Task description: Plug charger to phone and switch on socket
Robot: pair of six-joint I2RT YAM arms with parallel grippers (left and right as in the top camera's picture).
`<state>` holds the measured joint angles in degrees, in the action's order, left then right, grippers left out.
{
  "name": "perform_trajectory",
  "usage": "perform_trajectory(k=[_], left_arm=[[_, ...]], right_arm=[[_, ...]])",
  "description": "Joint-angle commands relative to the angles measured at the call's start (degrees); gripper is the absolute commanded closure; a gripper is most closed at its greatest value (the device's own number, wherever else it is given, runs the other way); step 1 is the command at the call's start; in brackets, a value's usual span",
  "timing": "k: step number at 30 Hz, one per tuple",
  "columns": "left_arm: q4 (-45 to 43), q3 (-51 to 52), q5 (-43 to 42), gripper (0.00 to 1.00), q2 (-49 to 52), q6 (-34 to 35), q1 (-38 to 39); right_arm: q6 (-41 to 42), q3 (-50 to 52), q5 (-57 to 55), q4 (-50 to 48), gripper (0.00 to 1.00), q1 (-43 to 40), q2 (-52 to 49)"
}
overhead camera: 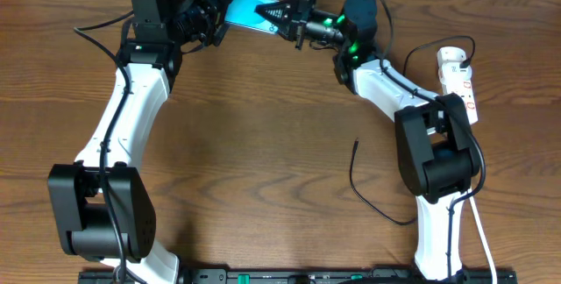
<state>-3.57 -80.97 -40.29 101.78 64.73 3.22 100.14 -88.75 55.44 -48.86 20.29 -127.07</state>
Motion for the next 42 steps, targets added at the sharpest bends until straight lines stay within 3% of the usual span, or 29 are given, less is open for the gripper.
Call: perform_trajectory(k=[1,10,11,14,22,27,36,42], left_arm=[[-0.4,0.2,1.0,0.04,-1.1,1.0,0.1],[-0.4,0.2,1.4,0.04,-1.1,1.5,0.1],[-0.4,0.2,1.4,0.05,-1.1,1.9,0.1],[-0.4,0.2,2.0,0.2,-1.1,3.1,0.1],[-0.4,0.2,4.7,0.21,-1.1,8.1,0.1],[-0.4,0.2,5.5,0.44,-1.0,9.5,0.1],[-0.4,0.2,6.7,0.52,-1.0,9.8,0.1],[-0.4,0.2,6.9,0.65,-1.0,9.8,0.1]], right_arm=[[6.0,-0.5,-3.5,-0.9,0.99,0.0,1.3],[11.0,-0.5,-5.7,-0.1,0.99,0.4,1.3],[11.0,-0.5,-5.7,0.1,0.99,0.5,1.3],[11.0,-0.5,-6.3,0.7,0.99,1.0,1.3],[12.2,-0.5,-8.2,0.7,0.99,2.1,1.3],[13.4,-0.5,-9.9,0.9,0.99,3.1,1.3],[13.4,-0.5,-10.1,1.1,0.99,3.7,1.3],[13.4,-0.5,-10.1,1.1,0.99,3.8,1.3]])
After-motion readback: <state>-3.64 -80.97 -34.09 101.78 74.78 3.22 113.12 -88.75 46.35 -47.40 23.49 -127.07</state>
